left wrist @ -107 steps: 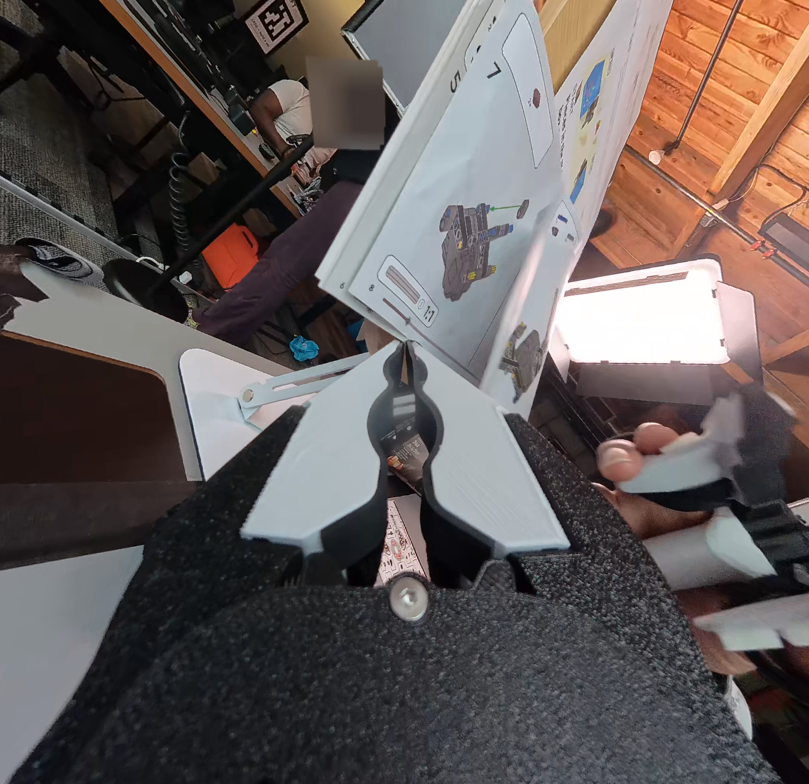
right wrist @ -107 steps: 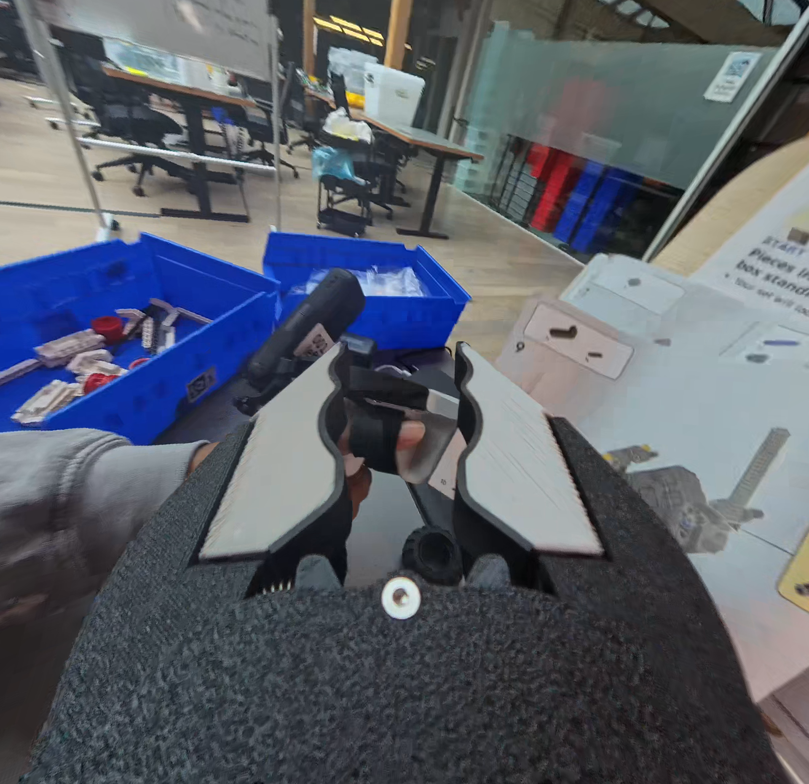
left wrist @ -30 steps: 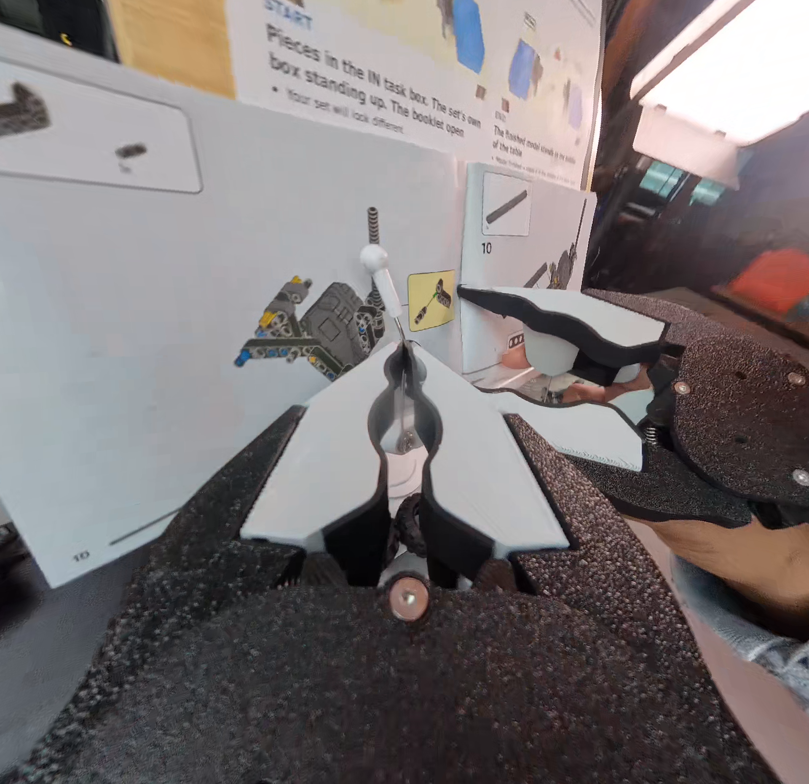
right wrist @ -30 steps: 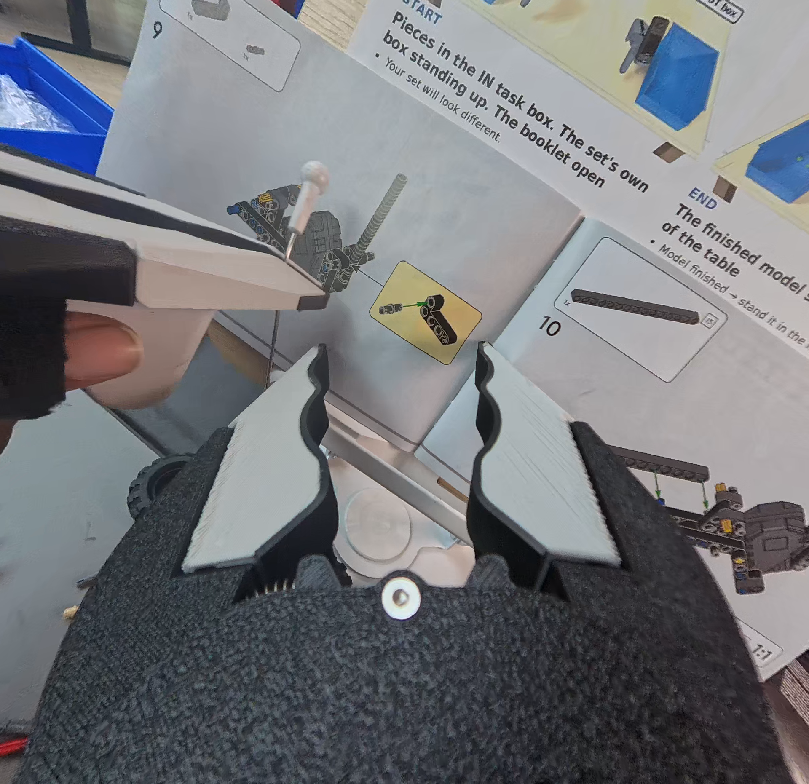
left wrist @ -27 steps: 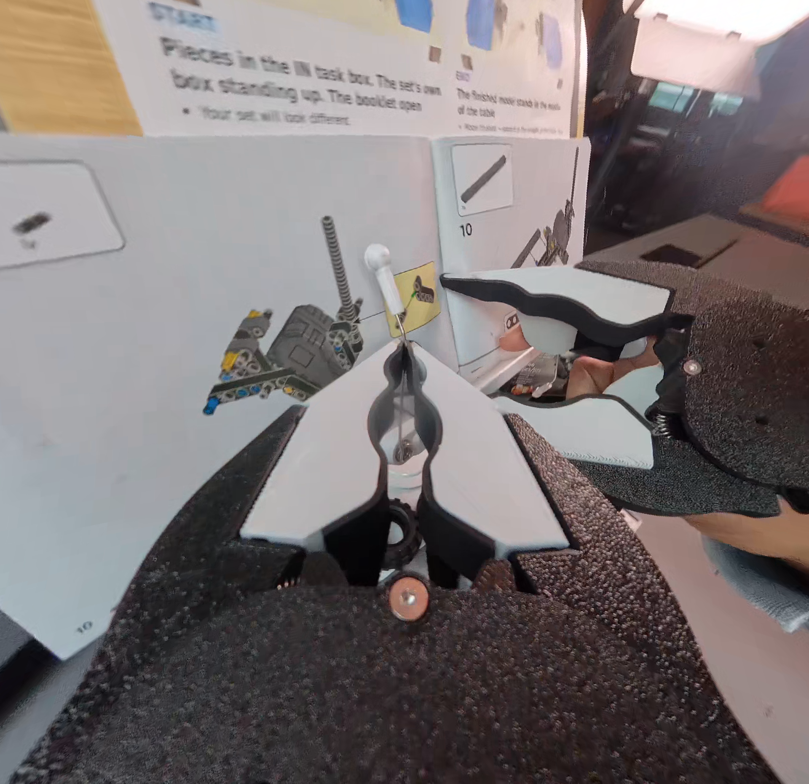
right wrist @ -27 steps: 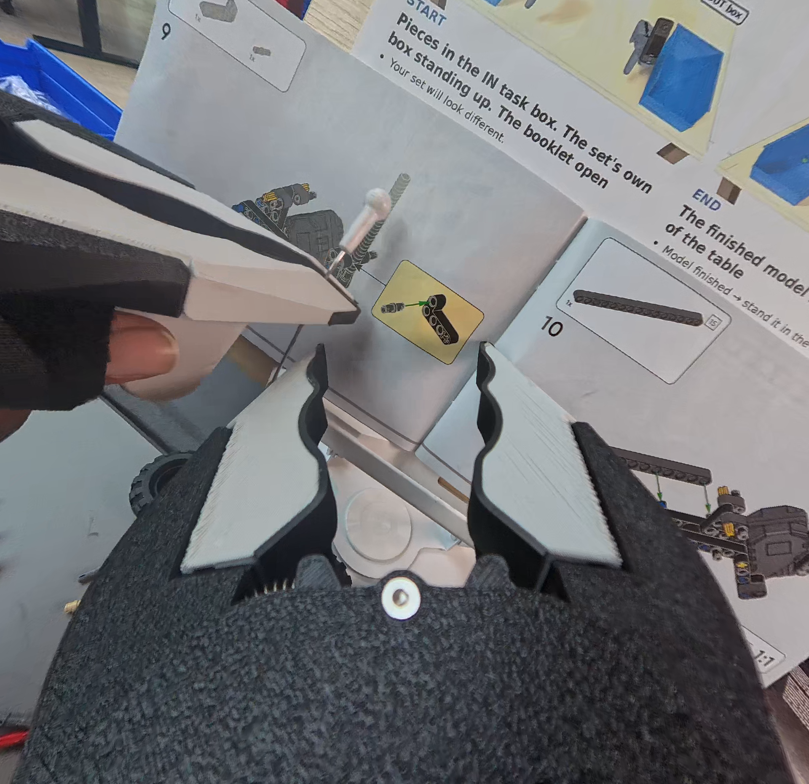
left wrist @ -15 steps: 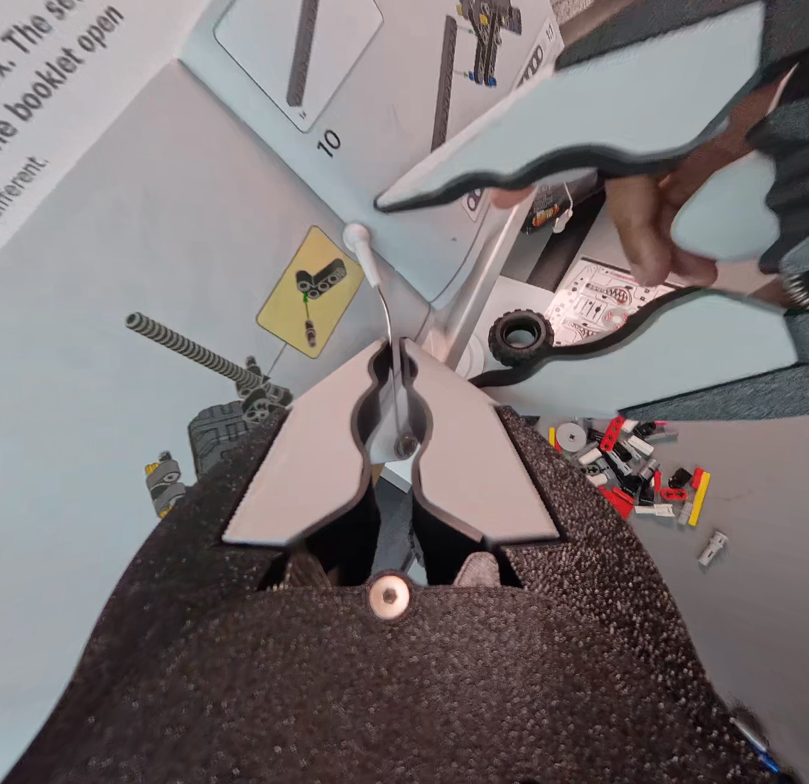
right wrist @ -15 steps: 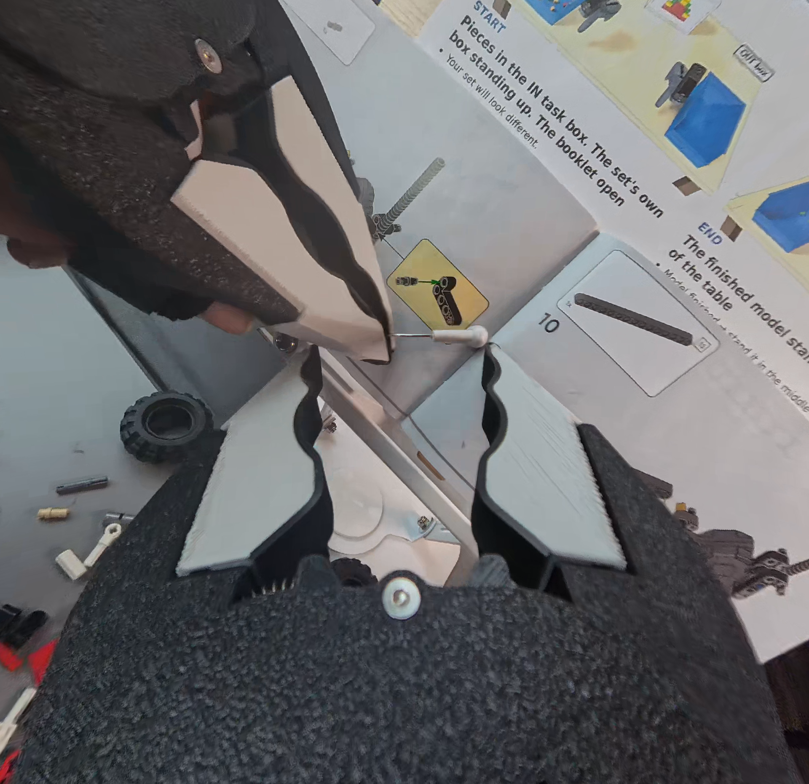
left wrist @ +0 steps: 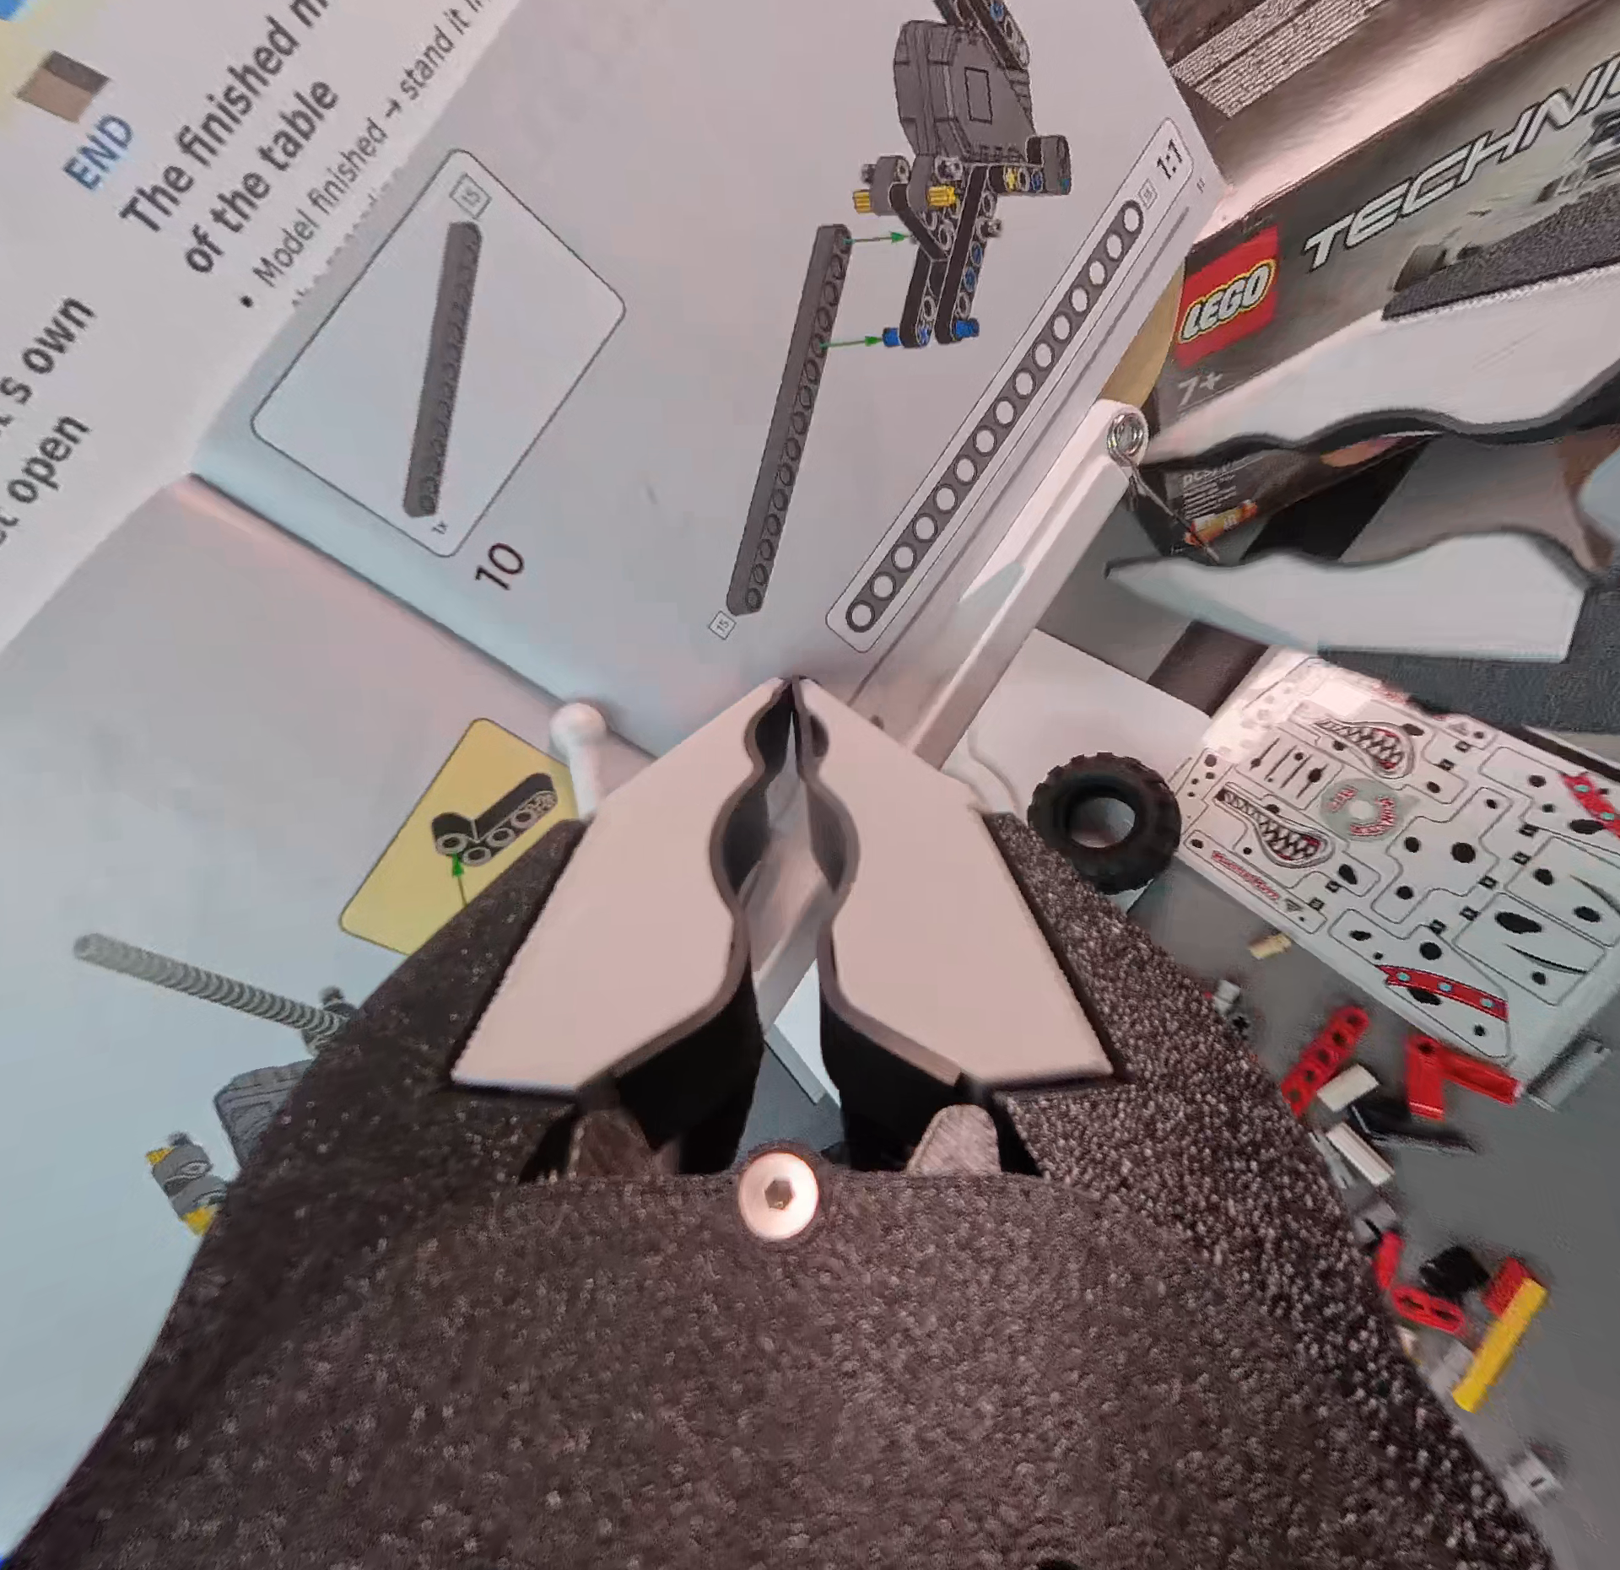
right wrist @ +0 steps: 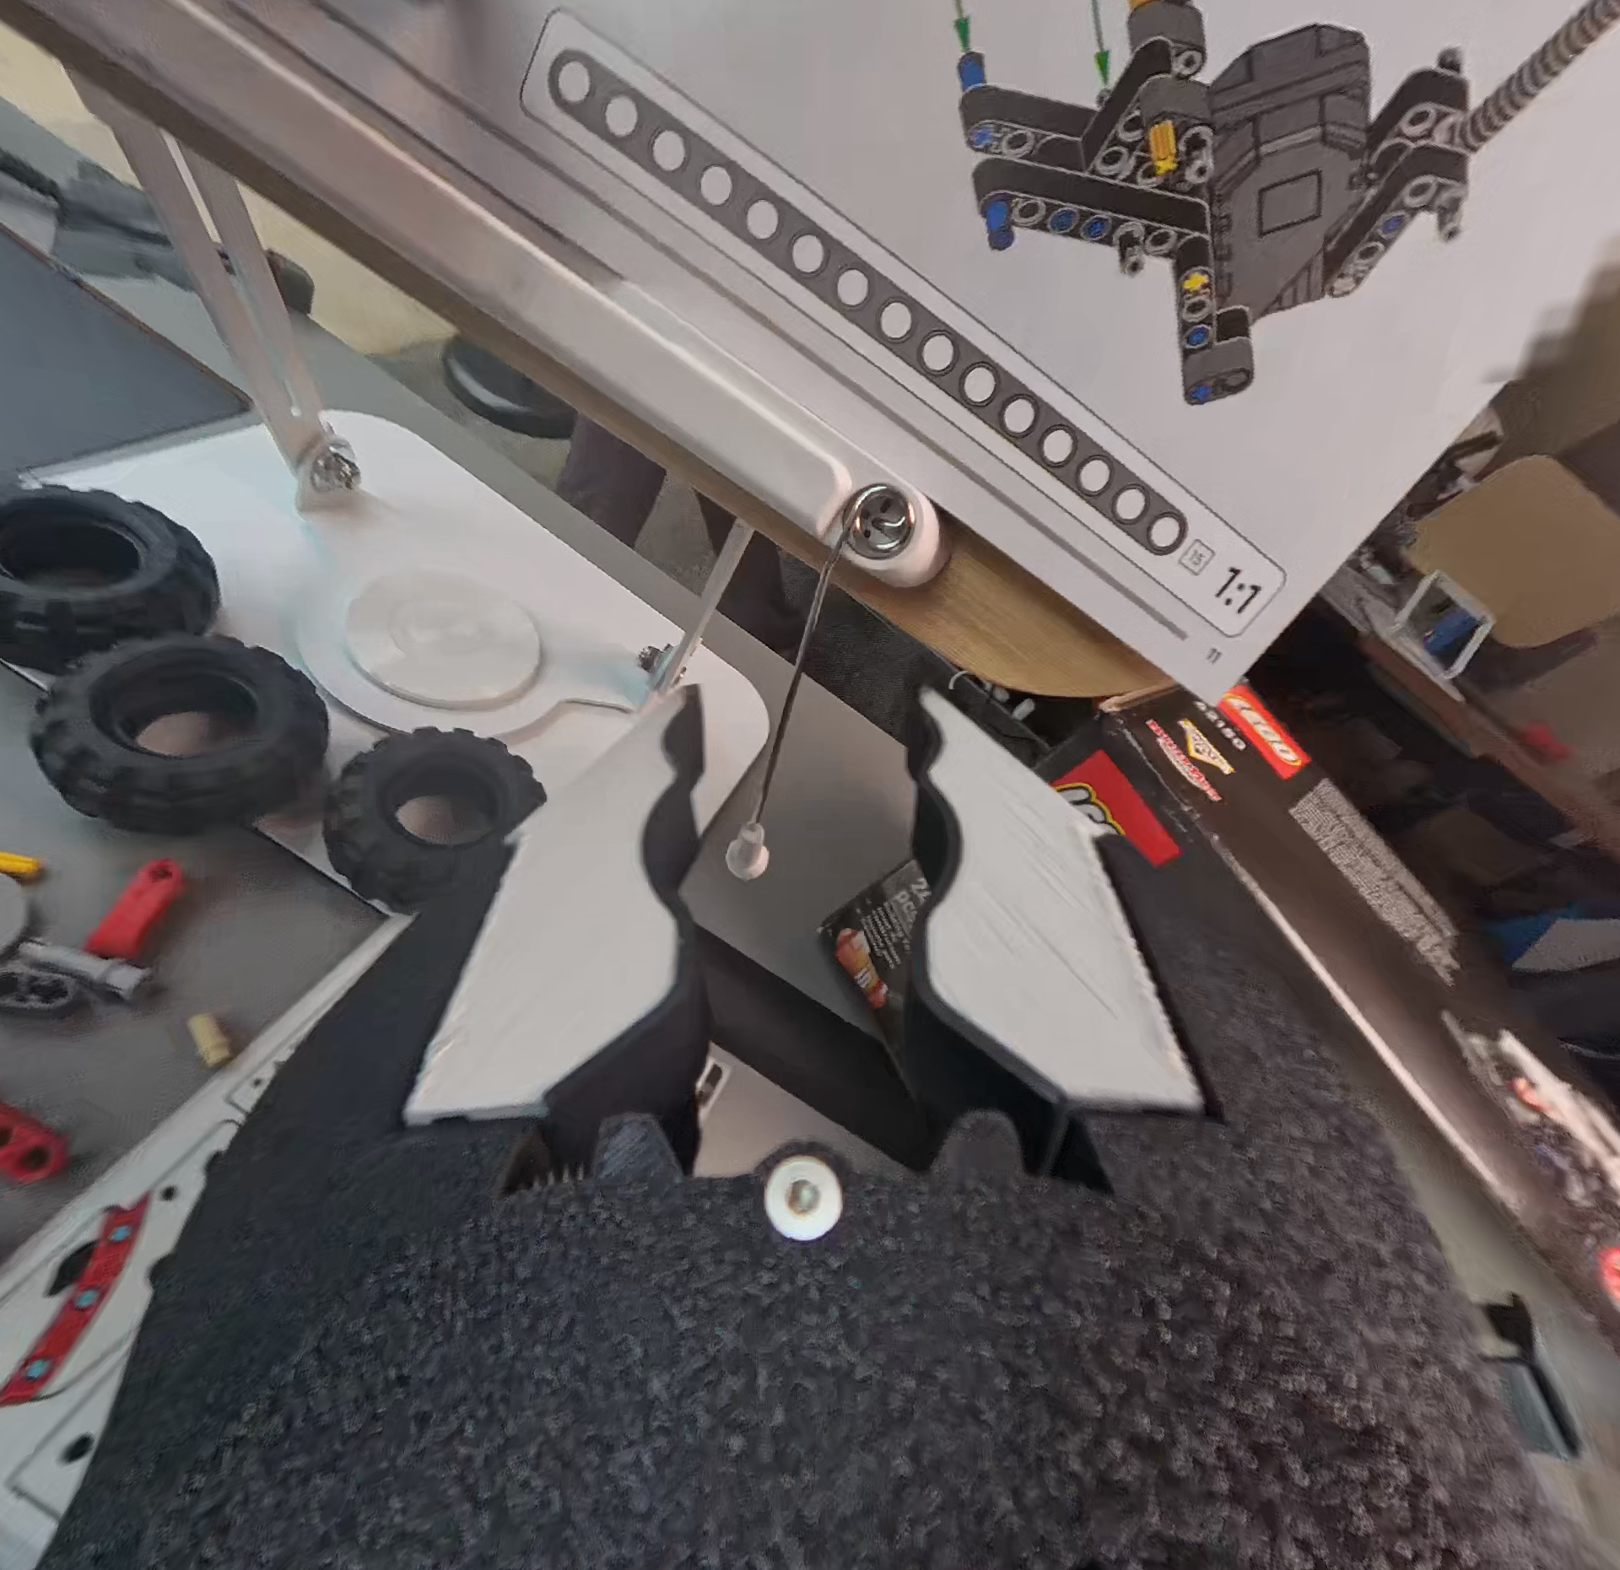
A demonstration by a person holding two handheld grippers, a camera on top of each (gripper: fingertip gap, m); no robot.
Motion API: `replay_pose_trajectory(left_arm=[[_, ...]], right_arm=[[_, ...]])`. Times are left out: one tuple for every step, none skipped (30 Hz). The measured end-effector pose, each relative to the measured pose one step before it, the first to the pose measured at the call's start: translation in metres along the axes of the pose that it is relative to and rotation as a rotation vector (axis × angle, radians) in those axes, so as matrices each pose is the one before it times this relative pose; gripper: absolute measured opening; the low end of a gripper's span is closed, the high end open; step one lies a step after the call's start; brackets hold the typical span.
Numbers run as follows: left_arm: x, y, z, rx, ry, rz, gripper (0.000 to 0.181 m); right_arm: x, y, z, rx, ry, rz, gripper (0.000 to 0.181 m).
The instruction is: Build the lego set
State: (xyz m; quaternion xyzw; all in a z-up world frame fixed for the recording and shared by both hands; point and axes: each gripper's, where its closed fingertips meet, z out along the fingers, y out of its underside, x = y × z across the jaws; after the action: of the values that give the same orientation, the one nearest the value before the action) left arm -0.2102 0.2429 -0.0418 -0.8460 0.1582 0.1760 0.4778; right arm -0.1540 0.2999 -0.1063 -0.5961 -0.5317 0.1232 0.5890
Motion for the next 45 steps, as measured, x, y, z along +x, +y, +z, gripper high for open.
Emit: replay_pose_trajectory(left_arm=[[-0.00235,-0.00038,0.00100,-0.0046,-0.0338,0.0239,0.001],[-0.00023,0.00056,0.00024,-0.0086,-0.0157,0.0174,0.001],[0.00074,0.00051,-0.00034,-0.0067,-0.0052,0.0194,0.001],[0.00094,0.00040,-0.00052,-0.0059,-0.0018,0.0194,0.001],[-0.00040,0.00097,-0.00046,-0.0089,-0.0070,0.0205,0.001],[-0.00153,0.00143,-0.00025,-0.0106,-0.0111,0.0219,0.001],[-0.00168,0.00140,-0.00019,-0.0061,-0.0059,0.0148,0.001],[-0.00124,0.00073,-0.00022,0.0013,0.0015,-0.0002,0.001],[-0.00116,0.00013,-0.00028,0.0075,0.0062,-0.0127,0.001],[-0.00074,-0.00075,-0.00041,0.0129,0.0076,-0.0115,0.001],[-0.00009,-0.00072,-0.00037,0.0116,0.0087,-0.0033,0.001],[0.00036,0.00003,-0.00029,0.0062,0.0073,-0.0005,0.001],[0.00014,0.00025,-0.00033,0.0023,0.0013,-0.0010,0.001],[0.00021,0.00029,-0.00022,-0.0020,-0.0016,-0.0028,0.001],[0.00038,0.00020,-0.00013,-0.0065,-0.0025,-0.0069,0.001],[0.00024,0.00015,-0.00017,-0.0083,-0.0057,-0.0068,0.001],[-0.00024,0.00031,0.00003,-0.0076,-0.0077,-0.0027,0.001],[-0.00005,0.00023,0.00007,-0.0058,-0.0044,-0.0060,0.001],[0.00034,-0.00015,0.00010,-0.0050,0.0019,-0.0149,0.001],[0.00045,-0.00010,0.00004,-0.0061,0.0038,-0.0197,0.001],[-0.00002,-0.00002,0.00027,-0.0083,-0.0014,-0.0134,0.001],[-0.00031,0.00036,0.00052,-0.0120,-0.0085,0.0029,0.001],[-0.00048,0.00061,0.00057,-0.0140,-0.0138,0.0190,0.000],[-0.00041,0.00055,0.00040,-0.0137,-0.0172,0.0247,0.001],[-0.00022,0.00045,0.00019,-0.0107,-0.0149,0.0213,0.000],[0.00034,0.00031,0.00010,-0.0067,-0.0083,0.0132,0.000],[0.00029,0.00027,-0.00012,-0.0039,-0.0044,0.0087,0.000],[0.00005,0.00017,-0.00022,-0.0010,-0.0028,0.0093,0.000],[-0.00010,0.00020,-0.00015,0.0017,-0.0009,0.0059,0.000],[-0.00009,0.00010,-0.00021,0.0028,0.0017,-0.0001,0.000],[-0.00010,0.00014,-0.00022,0.0022,0.0041,-0.0045,0.001],[-0.00018,0.00007,-0.00022,0.0010,0.0041,-0.0032,0.000],[-0.00018,0.00020,-0.00027,0.0007,0.0030,0.0008,0.000],[0.00003,0.00023,-0.00021,0.0007,0.0025,0.0026,0.000],[0.00005,0.00019,-0.00025,0.0007,0.0021,0.0027,0.000],[0.00043,0.00019,0.00005,0.0010,0.0045,0.0006,0.000],[0.00111,0.00011,0.00024,0.0011,0.0078,-0.0040,0.000],[0.00082,-0.00011,0.00013,0.0022,0.0053,-0.0065,0.000],[0.00049,-0.00021,-0.00033,0.0020,0.0034,-0.0053,0.000],[0.00046,0.00023,-0.00057,0.0010,0.0042,-0.0033,0.000],[0.00023,0.00033,-0.00048,0.0024,0.0024,-0.0009,0.000],[-0.00013,0.00022,-0.00037,0.0057,0.0004,0.0011,0.000],[-0.00017,0.00001,-0.00012,0.0067,0.0003,0.0001,0.000],[-0.00009,-0.00001,-0.00011,0.0024,0.0004,0.0002,0.001],[-0.00006,0.00020,-0.00026,-0.0026,0.0000,0.0043,0.000]], right_arm=[[0.00400,0.00034,-0.00056,-0.0068,0.0171,-0.0778,0.012],[0.00946,-0.00127,-0.00479,-0.0123,0.0477,-0.0712,0.000],[0.00995,0.00026,-0.00766,-0.0297,0.0423,-0.0827,0.000],[0.00675,0.00007,-0.00754,-0.0297,0.0305,-0.0995,0.000],[0.00490,-0.00146,-0.00591,-0.0228,0.0386,-0.1223,0.001],[0.00449,-0.00276,-0.00369,-0.0198,0.0521,-0.1459,0.001],[0.00657,-0.00403,-0.00275,-0.0077,0.0604,-0.1461,0.001],[0.00610,-0.00347,-0.00156,0.0036,0.0279,-0.1115,0.001],[0.00384,-0.00294,-0.00052,0.0129,-0.0031,-0.0832,0.002],[0.00410,-0.00034,0.00079,0.0040,0.0060,-0.0903,0.002],[0.00640,-0.00136,0.00101,0.0175,0.0354,-0.1040,0.002],[0.00426,-0.00111,0.00089,0.0166,0.0232,-0.1054,0.002],[0.00055,-0.00028,0.00059,0.0114,-0.0124,-0.0621,0.002],[-0.00101,-0.00007,-0.00047,0.0116,-0.0271,-0.0350,0.001],[-0.00151,0.00001,-0.00187,0.0097,-0.0195,-0.0268,0.000],[-0.00316,-0.00014,-0.00261,0.0061,-0.0129,-0.0227,0.000],[-0.00334,-0.00104,-0.00337,0.0123,-0.0010,-0.0109,0.000],[-0.00298,-0.00144,-0.00427,0.0149,-0.0002,0.0065,0.000],[-0.00195,-0.00060,-0.00375,0.0079,-0.0036,0.0268,0.000],[-0.00222,-0.00008,-0.00283,-0.0046,-0.0159,0.0393,0.000],[-0.00112,-0.00030,-0.00236,-0.0112,-0.0137,0.0375,0.000],[0.00090,-0.00090,-0.00215,-0.0122,0.0019,0.0079,0.000],[0.00223,-0.00146,-0.00218,-0.0104,0.0137,-0.0197,0.000],[0.00185,-0.00087,-0.00179,-0.0116,0.0102,-0.0255,0.000],[0.00296,-0.00102,-0.00161,-0.0017,0.0136,-0.0350,0.000],[0.00430,-0.00028,-0.00091,0.0031,0.0177,-0.0468,0.000],[0.00339,0.00000,-0.00013,0.0082,0.0059,-0.0459,0.000],[0.00403,0.00049,0.00119,0.0107,0.0070,-0.0403,0.001],[0.00441,0.00025,0.00234,0.0142,0.0095,-0.0544,0.002],[0.00639,0.00027,0.00391,0.0197,0.0239,-0.0529,0.003],[0.00550,-0.00015,0.00543,0.0179,0.0195,-0.0400,0.004],[0.00540,-0.00193,0.00549,0.0217,0.0216,-0.0508,0.005],[0.00809,-0.00419,0.00497,0.0326,0.0423,-0.0476,0.007],[0.00601,-0.00510,0.00491,0.0266,0.0292,-0.0257,0.010],[0.00433,-0.00573,0.00454,0.0261,0.0253,-0.0197,0.011],[0.00318,-0.00430,0.00388,0.0257,0.0287,-0.0160,0.012],[0.00065,-0.00085,0.00244,0.0141,0.0271,0.0028,0.012],[-0.00050,0.00096,-0.00032,0.0126,0.0271,0.0238,0.013],[-0.00095,0.00210,-0.00262,0.0061,0.0243,0.0548,0.013],[-0.00065,0.00437,-0.00456,-0.0174,0.0174,0.0806,0.014],[0.00229,0.00628,-0.00589,-0.0329,0.0248,0.1160,0.025],[0.00057,0.00483,-0.00757,-0.0263,-0.0073,0.1376,0.036],[-0.00196,0.00444,-0.00759,-0.0262,-0.0288,0.1537,0.042],[-0.00006,0.00618,-0.00620,-0.0366,-0.0077,0.1598,0.042],[-0.00136,0.00970,-0.00355,-0.0546,-0.0099,0.1430,0.042]])
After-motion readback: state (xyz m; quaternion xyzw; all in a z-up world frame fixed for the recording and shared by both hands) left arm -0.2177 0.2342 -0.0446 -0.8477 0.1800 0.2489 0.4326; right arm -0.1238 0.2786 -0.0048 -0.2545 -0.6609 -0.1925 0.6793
